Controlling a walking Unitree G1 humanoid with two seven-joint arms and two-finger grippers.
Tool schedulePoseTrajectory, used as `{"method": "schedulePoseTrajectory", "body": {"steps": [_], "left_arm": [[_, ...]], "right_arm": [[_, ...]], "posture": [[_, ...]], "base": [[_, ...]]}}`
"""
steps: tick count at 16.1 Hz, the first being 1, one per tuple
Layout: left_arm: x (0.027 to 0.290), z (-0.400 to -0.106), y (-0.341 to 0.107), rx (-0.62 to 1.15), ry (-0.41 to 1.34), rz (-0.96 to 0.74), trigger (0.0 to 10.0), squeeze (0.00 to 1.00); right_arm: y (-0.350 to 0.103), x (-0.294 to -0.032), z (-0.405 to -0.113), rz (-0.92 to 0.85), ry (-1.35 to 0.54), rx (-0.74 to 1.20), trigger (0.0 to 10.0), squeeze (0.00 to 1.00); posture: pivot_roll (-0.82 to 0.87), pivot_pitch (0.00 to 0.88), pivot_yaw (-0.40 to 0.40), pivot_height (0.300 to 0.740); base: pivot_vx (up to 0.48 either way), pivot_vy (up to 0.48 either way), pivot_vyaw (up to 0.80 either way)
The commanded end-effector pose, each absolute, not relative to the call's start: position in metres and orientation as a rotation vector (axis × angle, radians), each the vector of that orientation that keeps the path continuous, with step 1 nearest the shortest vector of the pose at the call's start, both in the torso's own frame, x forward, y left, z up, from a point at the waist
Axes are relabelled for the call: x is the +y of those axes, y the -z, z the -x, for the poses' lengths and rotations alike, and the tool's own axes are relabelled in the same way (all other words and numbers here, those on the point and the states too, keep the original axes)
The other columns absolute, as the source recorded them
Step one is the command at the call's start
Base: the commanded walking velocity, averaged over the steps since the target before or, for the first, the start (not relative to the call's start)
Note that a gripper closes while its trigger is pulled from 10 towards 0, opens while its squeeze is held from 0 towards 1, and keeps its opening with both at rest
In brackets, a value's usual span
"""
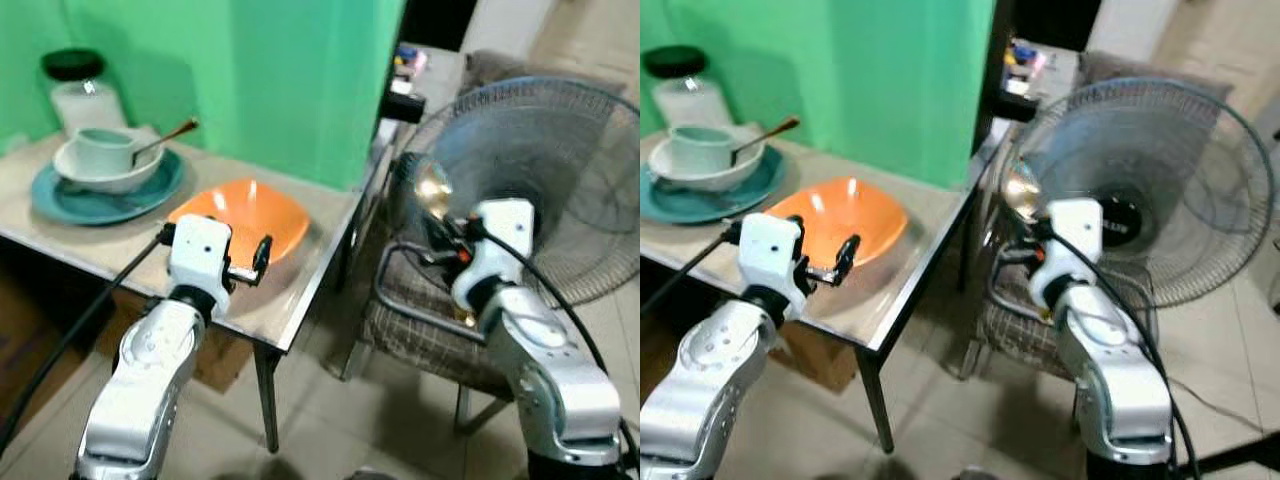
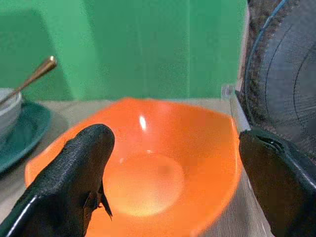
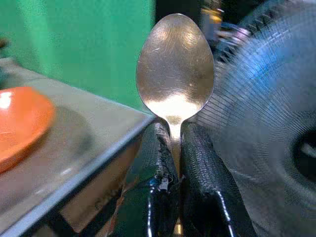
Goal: Setting the table
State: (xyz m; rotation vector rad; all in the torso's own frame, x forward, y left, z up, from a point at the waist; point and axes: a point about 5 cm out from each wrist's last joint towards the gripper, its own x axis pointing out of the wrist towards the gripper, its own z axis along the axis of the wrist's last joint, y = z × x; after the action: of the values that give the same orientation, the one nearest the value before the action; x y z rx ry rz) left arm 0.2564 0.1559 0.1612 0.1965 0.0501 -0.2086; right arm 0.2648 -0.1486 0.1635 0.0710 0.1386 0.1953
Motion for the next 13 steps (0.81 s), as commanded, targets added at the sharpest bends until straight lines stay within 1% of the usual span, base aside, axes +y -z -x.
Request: {"method": "schedulePoseTrajectory", "body": {"steps": [1, 3, 4, 6, 7, 9, 10, 13], "left_arm": [[0.157, -0.263, -0.168, 0.021, 0.199, -0.218, 10.0, 0.0], [0.156, -0.268, -0.169, 0.015, 0.196, -0.211, 10.0, 0.0], [0.152, -0.269, -0.173, -0.006, 0.22, -0.199, 10.0, 0.0], [0.152, -0.271, -0.173, -0.011, 0.218, -0.192, 10.0, 0.0], [0.155, -0.274, -0.173, -0.012, 0.186, -0.187, 10.0, 0.0], [0.156, -0.277, -0.173, -0.026, 0.176, -0.189, 10.0, 0.0], [0.157, -0.277, -0.173, -0.026, 0.178, -0.19, 10.0, 0.0], [0.152, -0.274, -0.173, -0.024, 0.237, -0.177, 10.0, 0.0]], "right_arm": [[-0.17, -0.146, -0.266, -0.089, -0.196, 0.127, 10.0, 0.0], [-0.17, -0.147, -0.266, -0.075, -0.178, 0.129, 10.0, 0.0], [-0.172, -0.148, -0.265, -0.075, -0.168, 0.125, 10.0, 0.0], [-0.169, -0.151, -0.265, -0.06, -0.128, 0.13, 10.0, 0.0], [-0.168, -0.156, -0.264, -0.06, -0.077, 0.136, 10.0, 0.0], [-0.168, -0.163, -0.266, -0.065, -0.006, 0.121, 10.0, 0.0], [-0.169, -0.163, -0.266, -0.055, -0.002, 0.116, 10.0, 0.0], [-0.173, -0.161, -0.267, -0.056, 0.004, 0.099, 10.0, 0.0]], "posture": [[0.1, 0.0, -0.072, 0.74], [0.09, 0.0, -0.051, 0.74], [0.09, 0.0, -0.048, 0.74], [0.08, 0.0, -0.04, 0.74], [0.07, 0.0, -0.021, 0.74], [0.06, 0.0, -0.016, 0.74], [0.06, 0.0, -0.007, 0.74], [0.07, 0.0, -0.017, 0.74]], "base": [[0.0, 0.0, -0.8], [0.0, 0.0, -0.8], [0.0, 0.0, -0.8], [0.0, 0.0, -0.8], [0.0, 0.0, -0.8], [0.0, 0.0, -0.8], [0.0, 0.0, -0.8], [0.0, 0.0, -0.8]]}}
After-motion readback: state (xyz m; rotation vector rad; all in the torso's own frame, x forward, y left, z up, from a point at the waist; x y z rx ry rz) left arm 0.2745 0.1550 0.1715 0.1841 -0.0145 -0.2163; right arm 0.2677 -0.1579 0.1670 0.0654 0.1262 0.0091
